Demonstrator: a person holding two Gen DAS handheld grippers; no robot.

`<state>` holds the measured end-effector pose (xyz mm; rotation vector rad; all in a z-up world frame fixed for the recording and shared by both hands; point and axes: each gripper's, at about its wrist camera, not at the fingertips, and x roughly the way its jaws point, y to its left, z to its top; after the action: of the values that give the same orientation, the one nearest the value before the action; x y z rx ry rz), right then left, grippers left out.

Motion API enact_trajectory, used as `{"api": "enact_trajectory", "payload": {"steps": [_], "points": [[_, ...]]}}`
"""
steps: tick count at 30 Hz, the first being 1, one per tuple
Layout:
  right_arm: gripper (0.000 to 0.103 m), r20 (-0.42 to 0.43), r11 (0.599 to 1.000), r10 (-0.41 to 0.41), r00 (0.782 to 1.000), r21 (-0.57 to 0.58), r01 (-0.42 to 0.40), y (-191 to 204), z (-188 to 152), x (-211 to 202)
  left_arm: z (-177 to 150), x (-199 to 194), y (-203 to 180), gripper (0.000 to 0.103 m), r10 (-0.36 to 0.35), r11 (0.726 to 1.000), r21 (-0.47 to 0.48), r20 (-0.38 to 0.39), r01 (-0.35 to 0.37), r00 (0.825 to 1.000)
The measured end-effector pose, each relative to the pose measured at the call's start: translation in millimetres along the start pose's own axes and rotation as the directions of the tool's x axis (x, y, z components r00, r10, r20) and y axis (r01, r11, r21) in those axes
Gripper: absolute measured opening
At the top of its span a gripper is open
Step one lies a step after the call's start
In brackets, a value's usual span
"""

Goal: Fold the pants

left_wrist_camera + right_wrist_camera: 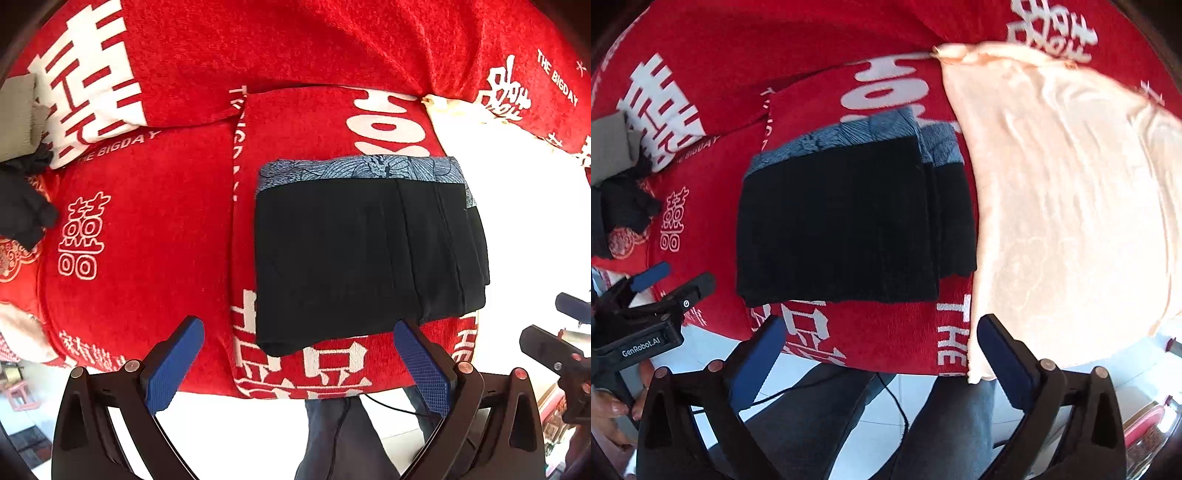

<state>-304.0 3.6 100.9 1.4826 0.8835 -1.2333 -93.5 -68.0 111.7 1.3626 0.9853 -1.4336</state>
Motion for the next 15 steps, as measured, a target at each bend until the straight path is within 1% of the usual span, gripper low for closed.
{"api": "enact_trajectory", "payload": {"steps": [3, 7, 11, 15], "points": [[0.103, 0.021, 0.999, -0.026, 0.999, -0.028, 0.027, 10.4, 0.2, -15.9, 0.4, -5.6, -1.7, 0.103, 0.017, 1.000, 0.001, 0.000, -0.017, 1.000], [0.103, 0.008, 0.999, -0.043, 0.999, -0.029, 0.043, 16.7, 8.4, -26.5, -0.9, -11.0, -3.7, 0.103, 0.020, 1.000, -0.007, -0.004, -0.020, 1.000], [0.103, -0.008, 0.997, -0.077, 0.997, -0.013, 0.077, 14.0, 13.1, -32.2, -3.3, -14.5, -7.9, 0.103, 0.029, 1.000, 0.009, -0.009, -0.029, 1.000], [0.103, -0.013, 0.996, -0.089, 0.996, 0.027, 0.089, 7.5, 16.2, -34.9, -5.4, -15.6, -9.9, 0.103, 0.024, 1.000, 0.015, -0.018, -0.024, 1.000]]}}
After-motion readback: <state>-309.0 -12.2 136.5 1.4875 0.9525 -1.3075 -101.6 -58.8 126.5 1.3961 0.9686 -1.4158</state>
